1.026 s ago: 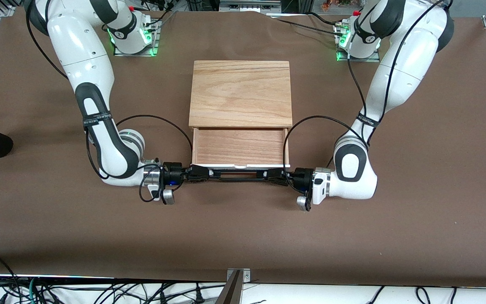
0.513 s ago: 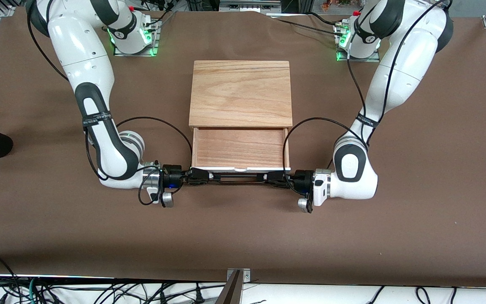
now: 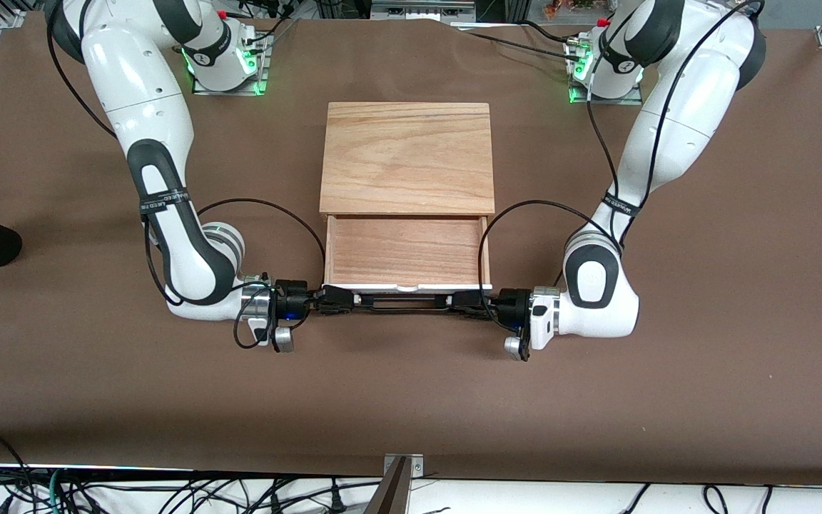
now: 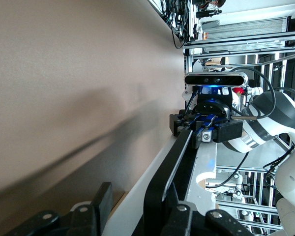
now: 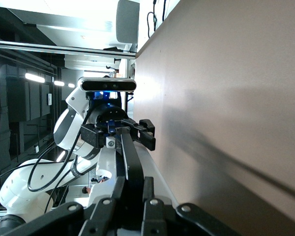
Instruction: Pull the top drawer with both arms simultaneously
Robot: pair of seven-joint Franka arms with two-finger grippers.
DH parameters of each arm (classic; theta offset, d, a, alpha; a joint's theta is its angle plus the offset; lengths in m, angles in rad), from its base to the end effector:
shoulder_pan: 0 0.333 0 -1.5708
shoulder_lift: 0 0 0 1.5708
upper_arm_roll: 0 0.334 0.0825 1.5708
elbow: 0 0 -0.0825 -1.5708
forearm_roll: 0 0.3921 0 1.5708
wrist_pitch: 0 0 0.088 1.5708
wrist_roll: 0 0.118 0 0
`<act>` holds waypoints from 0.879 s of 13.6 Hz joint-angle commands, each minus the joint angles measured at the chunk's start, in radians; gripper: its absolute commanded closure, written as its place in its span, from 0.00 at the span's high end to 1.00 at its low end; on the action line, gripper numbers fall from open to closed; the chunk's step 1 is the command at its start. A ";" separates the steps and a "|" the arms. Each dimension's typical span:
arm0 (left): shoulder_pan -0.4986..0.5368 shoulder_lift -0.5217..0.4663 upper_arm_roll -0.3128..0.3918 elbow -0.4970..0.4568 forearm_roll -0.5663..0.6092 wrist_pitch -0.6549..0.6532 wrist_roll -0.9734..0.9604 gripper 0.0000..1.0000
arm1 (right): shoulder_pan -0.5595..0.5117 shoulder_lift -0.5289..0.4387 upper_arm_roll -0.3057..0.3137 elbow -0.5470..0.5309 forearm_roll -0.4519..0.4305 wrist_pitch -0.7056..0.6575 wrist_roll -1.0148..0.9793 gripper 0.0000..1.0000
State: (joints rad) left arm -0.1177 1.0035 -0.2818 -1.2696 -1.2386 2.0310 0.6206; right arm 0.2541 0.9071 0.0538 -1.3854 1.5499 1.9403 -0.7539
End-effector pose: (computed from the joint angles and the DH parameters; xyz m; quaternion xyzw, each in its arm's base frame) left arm 0.7127 -0.3032 0.1848 0.8029 -0.0502 -0.0248 0.5935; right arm 0.7006 0.2946 0.1970 -0.7783 -0.0311 -0.0127 0.6270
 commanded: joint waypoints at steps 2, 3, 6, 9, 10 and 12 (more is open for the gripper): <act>-0.020 0.024 0.013 0.007 0.013 0.009 0.007 1.00 | -0.015 0.009 0.017 0.083 0.041 0.019 0.053 0.06; -0.019 0.024 0.013 0.007 0.011 0.009 0.007 1.00 | -0.015 0.009 0.017 0.083 0.041 0.019 0.053 0.06; -0.019 0.021 0.009 0.007 0.010 0.008 -0.002 1.00 | -0.015 0.009 0.017 0.083 0.041 0.019 0.053 0.06; -0.019 0.015 0.006 0.009 0.008 0.006 -0.041 1.00 | -0.015 0.009 0.017 0.083 0.041 0.019 0.053 0.06; -0.019 0.009 0.006 0.009 0.008 0.005 -0.065 1.00 | -0.015 0.009 0.017 0.083 0.041 0.019 0.053 0.06; -0.016 -0.006 0.004 0.010 0.008 -0.005 -0.091 1.00 | -0.015 0.009 0.017 0.083 0.041 0.019 0.053 0.06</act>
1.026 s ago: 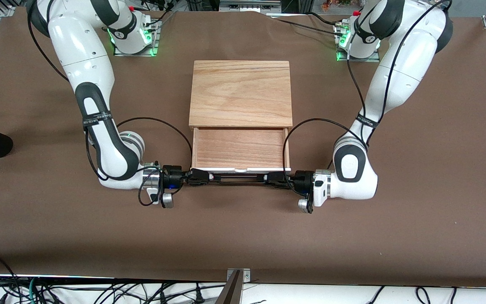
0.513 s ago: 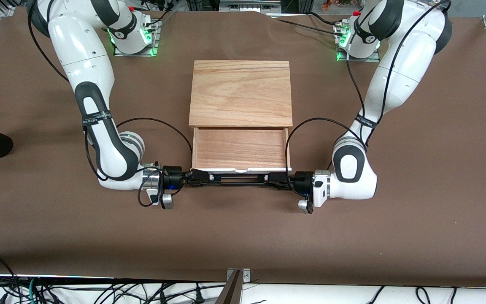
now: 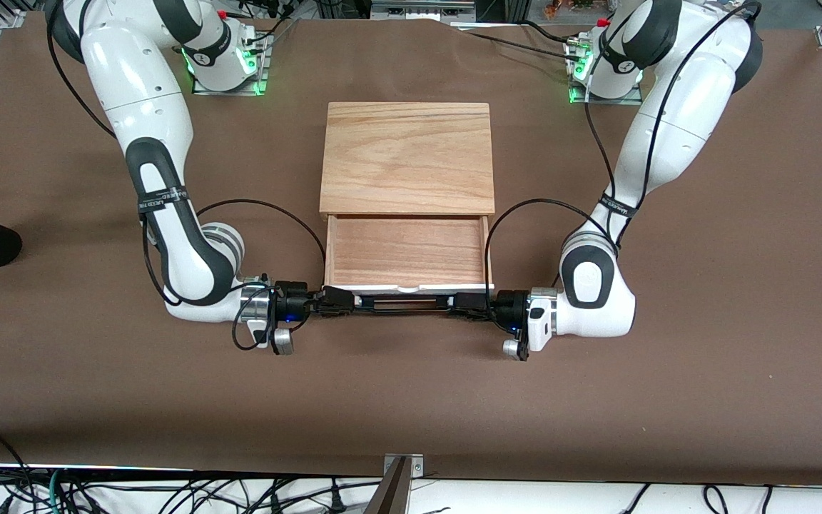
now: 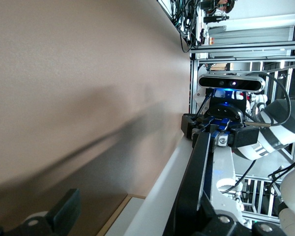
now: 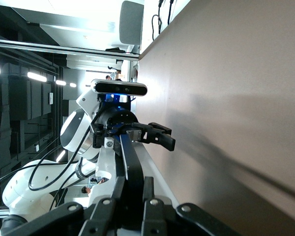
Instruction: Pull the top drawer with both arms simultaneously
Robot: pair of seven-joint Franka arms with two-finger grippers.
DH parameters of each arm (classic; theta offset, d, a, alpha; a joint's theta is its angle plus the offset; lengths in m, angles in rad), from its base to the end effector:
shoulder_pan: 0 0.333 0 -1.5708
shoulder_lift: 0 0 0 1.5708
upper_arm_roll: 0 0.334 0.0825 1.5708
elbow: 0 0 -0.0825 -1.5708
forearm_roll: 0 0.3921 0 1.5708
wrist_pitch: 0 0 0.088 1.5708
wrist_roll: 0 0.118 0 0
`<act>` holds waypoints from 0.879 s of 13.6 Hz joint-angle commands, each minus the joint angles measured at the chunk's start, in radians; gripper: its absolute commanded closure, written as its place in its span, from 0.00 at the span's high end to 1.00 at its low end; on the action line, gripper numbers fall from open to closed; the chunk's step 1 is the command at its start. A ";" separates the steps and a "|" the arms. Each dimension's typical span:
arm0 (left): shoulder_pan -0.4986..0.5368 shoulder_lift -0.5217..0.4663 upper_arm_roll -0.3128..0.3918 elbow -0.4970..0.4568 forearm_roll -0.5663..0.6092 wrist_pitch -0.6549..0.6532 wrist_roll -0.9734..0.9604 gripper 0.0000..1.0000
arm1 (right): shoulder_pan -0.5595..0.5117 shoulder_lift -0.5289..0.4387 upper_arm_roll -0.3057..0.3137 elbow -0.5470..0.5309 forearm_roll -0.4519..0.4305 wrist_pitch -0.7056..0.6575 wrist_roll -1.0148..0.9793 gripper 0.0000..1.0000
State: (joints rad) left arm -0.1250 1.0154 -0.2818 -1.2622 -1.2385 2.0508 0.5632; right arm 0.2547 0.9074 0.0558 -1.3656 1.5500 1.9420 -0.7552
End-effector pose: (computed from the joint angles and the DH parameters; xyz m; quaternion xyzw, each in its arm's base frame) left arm 0.7131 -0.3062 0.1783 0.8072 -0.0232 -0.0386 0.5886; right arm 0.7055 0.2971 0.2057 -0.7762 -0.0372 -0.0206 0.6291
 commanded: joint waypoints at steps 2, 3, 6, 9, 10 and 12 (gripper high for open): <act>-0.004 -0.032 0.004 0.004 0.008 -0.032 -0.036 1.00 | -0.017 0.008 0.015 0.063 0.041 0.017 0.054 0.06; -0.001 -0.037 0.004 0.004 0.008 -0.052 -0.042 1.00 | -0.017 0.008 0.015 0.063 0.041 0.017 0.054 0.06; 0.005 -0.049 0.006 0.004 0.010 -0.073 -0.043 1.00 | -0.015 0.010 0.015 0.063 0.039 0.017 0.054 0.06; 0.011 -0.055 0.016 0.006 0.013 -0.112 -0.043 1.00 | -0.017 0.008 0.015 0.063 0.039 0.017 0.054 0.15; 0.014 -0.058 0.016 0.006 0.013 -0.122 -0.043 1.00 | -0.014 0.005 0.015 0.063 0.036 0.018 0.054 0.84; 0.025 -0.061 0.018 0.006 0.014 -0.141 -0.043 1.00 | -0.014 0.001 0.015 0.068 0.030 0.037 0.051 1.00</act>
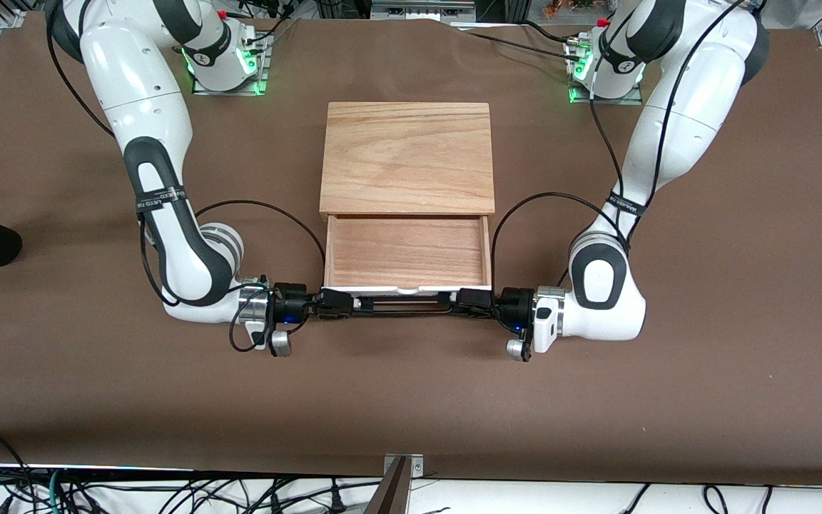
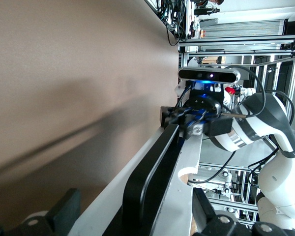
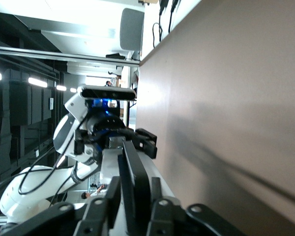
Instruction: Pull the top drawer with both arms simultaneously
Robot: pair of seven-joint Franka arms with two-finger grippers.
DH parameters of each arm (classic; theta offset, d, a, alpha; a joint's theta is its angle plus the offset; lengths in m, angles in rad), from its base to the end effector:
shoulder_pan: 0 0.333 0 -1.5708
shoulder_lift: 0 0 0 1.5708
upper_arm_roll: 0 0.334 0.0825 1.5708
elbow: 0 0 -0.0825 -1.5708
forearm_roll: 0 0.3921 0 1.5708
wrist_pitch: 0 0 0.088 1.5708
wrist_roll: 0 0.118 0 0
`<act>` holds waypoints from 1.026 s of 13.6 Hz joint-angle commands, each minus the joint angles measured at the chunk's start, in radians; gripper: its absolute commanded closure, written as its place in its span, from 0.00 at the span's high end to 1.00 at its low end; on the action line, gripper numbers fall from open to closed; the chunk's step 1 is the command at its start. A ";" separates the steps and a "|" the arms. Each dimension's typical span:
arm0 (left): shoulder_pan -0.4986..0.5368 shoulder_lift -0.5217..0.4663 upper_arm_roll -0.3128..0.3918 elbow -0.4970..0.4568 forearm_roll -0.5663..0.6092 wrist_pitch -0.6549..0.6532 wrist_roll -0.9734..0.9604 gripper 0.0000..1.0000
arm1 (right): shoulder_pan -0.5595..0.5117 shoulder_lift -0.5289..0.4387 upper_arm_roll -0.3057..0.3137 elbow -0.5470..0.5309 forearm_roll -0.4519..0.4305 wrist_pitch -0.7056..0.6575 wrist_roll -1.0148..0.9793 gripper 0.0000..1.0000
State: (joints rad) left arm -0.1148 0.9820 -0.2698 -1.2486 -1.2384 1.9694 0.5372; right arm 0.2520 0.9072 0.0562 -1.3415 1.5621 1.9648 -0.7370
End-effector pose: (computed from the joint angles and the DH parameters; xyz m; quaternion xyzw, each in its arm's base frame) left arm 0.7180 -0.3005 0.2101 0.7955 -0.0386 -0.0500 0.6027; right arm 0.7152 0.2947 0.2162 -0.7760 -0.0265 -0.0332 0.6293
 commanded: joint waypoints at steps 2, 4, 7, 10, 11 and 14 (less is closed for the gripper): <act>0.020 -0.042 0.024 -0.008 0.026 -0.090 -0.017 1.00 | -0.011 0.002 0.014 0.055 0.016 0.012 0.033 1.00; 0.036 -0.051 0.034 -0.008 0.062 -0.136 -0.017 1.00 | -0.011 -0.001 0.013 0.056 0.016 0.014 0.033 1.00; 0.047 -0.063 0.056 -0.008 0.076 -0.182 -0.016 1.00 | -0.019 -0.005 0.008 0.080 -0.080 0.012 0.033 1.00; 0.049 -0.065 0.058 -0.008 0.095 -0.184 -0.016 1.00 | -0.020 -0.017 -0.025 0.125 -0.255 0.002 0.080 1.00; 0.049 -0.074 0.058 -0.008 0.115 -0.184 -0.017 1.00 | -0.020 -0.030 -0.038 0.140 -0.325 0.002 0.120 1.00; 0.058 -0.101 0.058 -0.009 0.244 -0.185 -0.017 1.00 | -0.019 -0.071 -0.041 0.170 -0.625 0.000 0.200 1.00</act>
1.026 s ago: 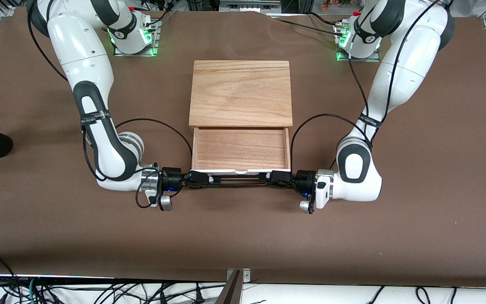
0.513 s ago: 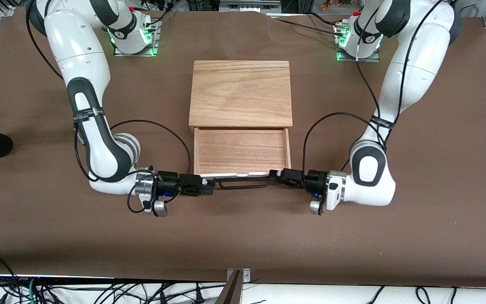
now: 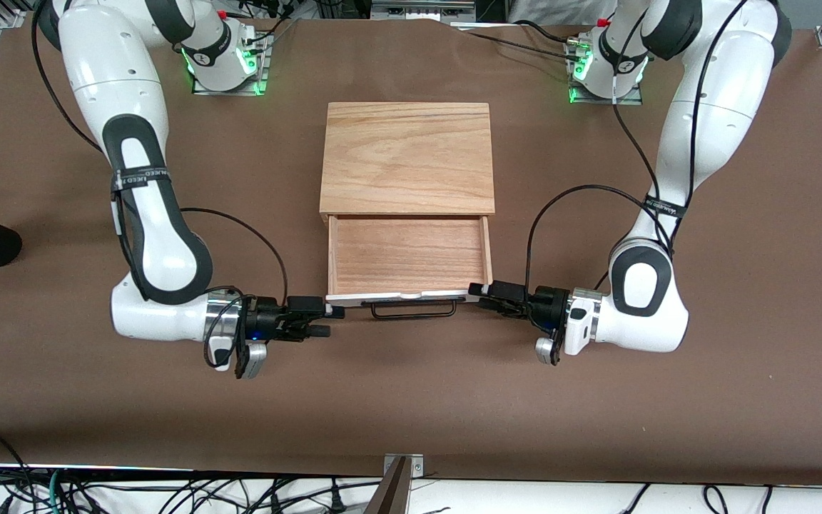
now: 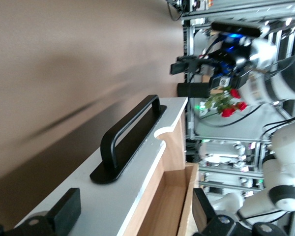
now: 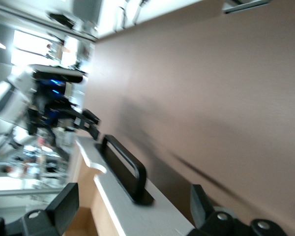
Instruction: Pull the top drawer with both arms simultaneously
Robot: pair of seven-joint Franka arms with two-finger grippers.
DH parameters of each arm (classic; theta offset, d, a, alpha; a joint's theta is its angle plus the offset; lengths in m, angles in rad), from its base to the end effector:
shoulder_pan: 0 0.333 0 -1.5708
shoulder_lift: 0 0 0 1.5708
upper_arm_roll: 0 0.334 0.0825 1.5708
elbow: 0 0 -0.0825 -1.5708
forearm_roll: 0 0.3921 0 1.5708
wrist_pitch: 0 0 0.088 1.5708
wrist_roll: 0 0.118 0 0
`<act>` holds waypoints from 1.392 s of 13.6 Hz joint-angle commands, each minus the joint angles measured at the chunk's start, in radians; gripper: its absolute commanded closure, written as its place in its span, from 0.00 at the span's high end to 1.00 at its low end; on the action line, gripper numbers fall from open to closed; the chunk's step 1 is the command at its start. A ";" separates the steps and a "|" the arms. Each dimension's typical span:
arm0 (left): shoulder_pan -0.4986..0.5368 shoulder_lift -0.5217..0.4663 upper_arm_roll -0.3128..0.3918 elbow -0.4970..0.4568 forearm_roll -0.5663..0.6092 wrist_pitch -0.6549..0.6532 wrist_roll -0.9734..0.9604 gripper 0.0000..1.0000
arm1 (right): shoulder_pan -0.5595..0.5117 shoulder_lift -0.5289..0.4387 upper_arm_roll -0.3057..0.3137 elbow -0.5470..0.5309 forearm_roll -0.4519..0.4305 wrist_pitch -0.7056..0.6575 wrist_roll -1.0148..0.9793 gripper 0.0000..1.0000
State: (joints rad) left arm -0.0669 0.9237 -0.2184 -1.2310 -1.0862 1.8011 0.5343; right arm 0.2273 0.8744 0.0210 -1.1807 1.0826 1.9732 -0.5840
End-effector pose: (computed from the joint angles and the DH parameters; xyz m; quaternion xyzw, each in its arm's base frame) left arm 0.7246 -0.2491 0.2471 0.8136 -0.1109 -0.0693 0.5666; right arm 0.7523 0.2529 0.2856 -0.8695 -0.1395 -0.0444 0.4717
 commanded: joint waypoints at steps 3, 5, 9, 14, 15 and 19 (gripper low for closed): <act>0.022 -0.060 0.010 -0.027 0.161 -0.060 -0.013 1.00 | 0.009 -0.083 -0.006 0.010 -0.454 -0.007 0.044 1.00; 0.028 -0.071 0.028 -0.024 0.216 -0.063 -0.013 1.00 | 0.009 -0.130 -0.006 0.010 -0.644 -0.008 0.039 1.00; 0.033 -0.129 0.040 -0.024 0.389 -0.063 -0.011 1.00 | 0.007 -0.236 -0.006 0.004 -0.952 -0.123 0.047 1.00; 0.070 -0.198 0.040 -0.025 0.547 -0.062 -0.004 1.00 | 0.007 -0.389 -0.065 0.006 -1.173 -0.353 0.055 1.00; 0.071 -0.206 0.040 -0.025 0.572 -0.062 -0.004 1.00 | 0.010 -0.425 -0.090 0.001 -1.175 -0.381 0.055 1.00; 0.093 -0.255 0.068 -0.030 0.609 -0.065 -0.004 1.00 | 0.001 -0.529 -0.133 -0.068 -1.172 -0.474 0.055 1.00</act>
State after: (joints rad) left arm 0.0119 0.7239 -0.1641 -1.2309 -0.5187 1.7473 0.5310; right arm 0.2283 0.4201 -0.1108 -1.1627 -0.0762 1.5222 -0.5448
